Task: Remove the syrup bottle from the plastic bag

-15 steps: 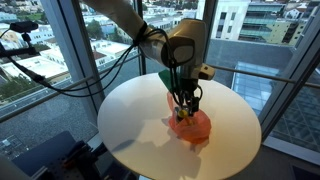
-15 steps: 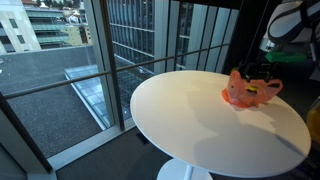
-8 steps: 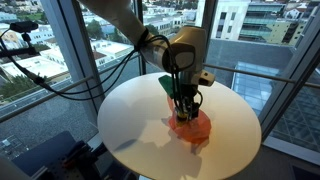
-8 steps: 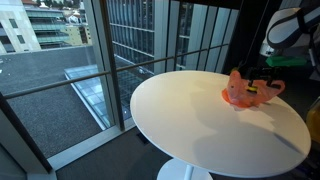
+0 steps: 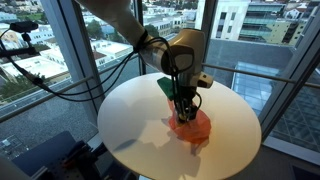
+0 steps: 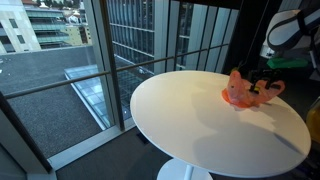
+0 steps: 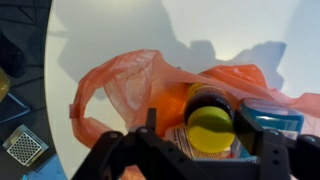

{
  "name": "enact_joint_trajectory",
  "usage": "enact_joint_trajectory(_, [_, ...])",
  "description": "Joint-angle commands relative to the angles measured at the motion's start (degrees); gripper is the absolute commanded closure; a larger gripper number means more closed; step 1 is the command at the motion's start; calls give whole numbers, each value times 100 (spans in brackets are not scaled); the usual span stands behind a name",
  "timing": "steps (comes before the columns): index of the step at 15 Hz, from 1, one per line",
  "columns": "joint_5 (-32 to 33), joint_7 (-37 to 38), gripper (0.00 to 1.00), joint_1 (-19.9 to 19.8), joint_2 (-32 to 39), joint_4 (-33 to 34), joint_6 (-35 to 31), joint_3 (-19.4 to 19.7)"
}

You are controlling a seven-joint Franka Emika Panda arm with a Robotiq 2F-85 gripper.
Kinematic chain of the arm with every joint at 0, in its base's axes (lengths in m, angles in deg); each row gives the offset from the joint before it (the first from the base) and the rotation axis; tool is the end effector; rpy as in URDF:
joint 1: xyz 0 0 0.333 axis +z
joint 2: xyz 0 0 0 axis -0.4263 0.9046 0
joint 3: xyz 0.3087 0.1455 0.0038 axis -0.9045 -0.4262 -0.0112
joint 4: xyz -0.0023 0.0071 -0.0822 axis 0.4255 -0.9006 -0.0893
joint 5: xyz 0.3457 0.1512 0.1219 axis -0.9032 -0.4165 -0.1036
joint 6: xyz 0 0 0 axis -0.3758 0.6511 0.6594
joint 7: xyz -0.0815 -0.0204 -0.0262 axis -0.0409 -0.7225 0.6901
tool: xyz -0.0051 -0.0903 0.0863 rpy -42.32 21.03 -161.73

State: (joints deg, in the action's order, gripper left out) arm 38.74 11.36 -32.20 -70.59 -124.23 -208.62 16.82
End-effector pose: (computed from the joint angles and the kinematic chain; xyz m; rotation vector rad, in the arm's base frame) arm 0.5599 -0.1878 0.2721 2.9197 -0.8712 -0.0893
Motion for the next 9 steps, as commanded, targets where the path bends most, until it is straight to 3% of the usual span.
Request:
enact_joint_trajectory(1, [150, -33, 51, 14, -62, -55, -68, 33])
enact_joint_trajectory(5, [110, -6, 80, 37, -223, -94, -181, 11])
enact_joint_trajectory(9, [59, -23, 80, 94, -610, -208, -290, -50])
